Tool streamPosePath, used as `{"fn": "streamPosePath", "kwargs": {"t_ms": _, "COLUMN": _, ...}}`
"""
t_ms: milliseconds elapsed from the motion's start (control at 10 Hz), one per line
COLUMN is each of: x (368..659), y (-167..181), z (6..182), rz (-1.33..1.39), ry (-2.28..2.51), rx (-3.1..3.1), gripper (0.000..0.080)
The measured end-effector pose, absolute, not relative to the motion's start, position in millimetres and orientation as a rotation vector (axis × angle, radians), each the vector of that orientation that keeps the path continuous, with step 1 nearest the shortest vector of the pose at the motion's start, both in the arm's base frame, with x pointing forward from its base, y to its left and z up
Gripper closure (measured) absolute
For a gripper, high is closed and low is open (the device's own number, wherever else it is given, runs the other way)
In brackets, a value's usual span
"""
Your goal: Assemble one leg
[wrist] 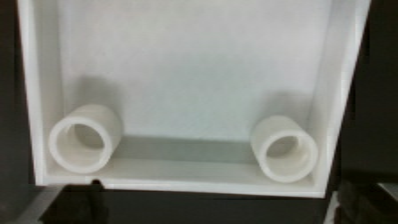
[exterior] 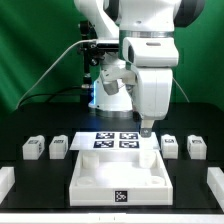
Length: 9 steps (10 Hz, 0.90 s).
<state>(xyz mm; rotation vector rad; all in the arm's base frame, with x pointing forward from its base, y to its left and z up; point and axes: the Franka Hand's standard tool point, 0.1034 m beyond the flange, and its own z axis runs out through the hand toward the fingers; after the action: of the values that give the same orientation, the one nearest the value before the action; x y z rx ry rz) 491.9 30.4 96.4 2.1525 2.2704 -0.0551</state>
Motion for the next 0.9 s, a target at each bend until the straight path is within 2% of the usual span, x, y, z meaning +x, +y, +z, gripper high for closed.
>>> {"fn": "streamPosePath", "kwargs": {"t_ms": 300, "x": 489, "y": 27, "z": 92.3, "rz": -0.050, "ry": 2.269, "rx": 2.152, "gripper": 0.0150}}
{"fn": "streamPosePath", "kwargs": {"t_ms": 500, "x": 439, "y": 4, "z": 55.9, "rz": -0.057, "ry": 2.298, "rx": 2.148, "gripper": 0.0150}}
{"fn": "streamPosePath", "kwargs": {"t_ms": 700, "x": 425, "y": -12, "z": 22.5, "rz": -0.066, "ry": 2.292, "rx": 2.190, "gripper": 0.0150}}
{"fn": "streamPosePath", "kwargs": {"t_ms": 900, "x": 426, "y": -12, "z": 11.9, "rz": -0.079, "ry": 2.281, "rx": 2.219, "gripper": 0.0150}}
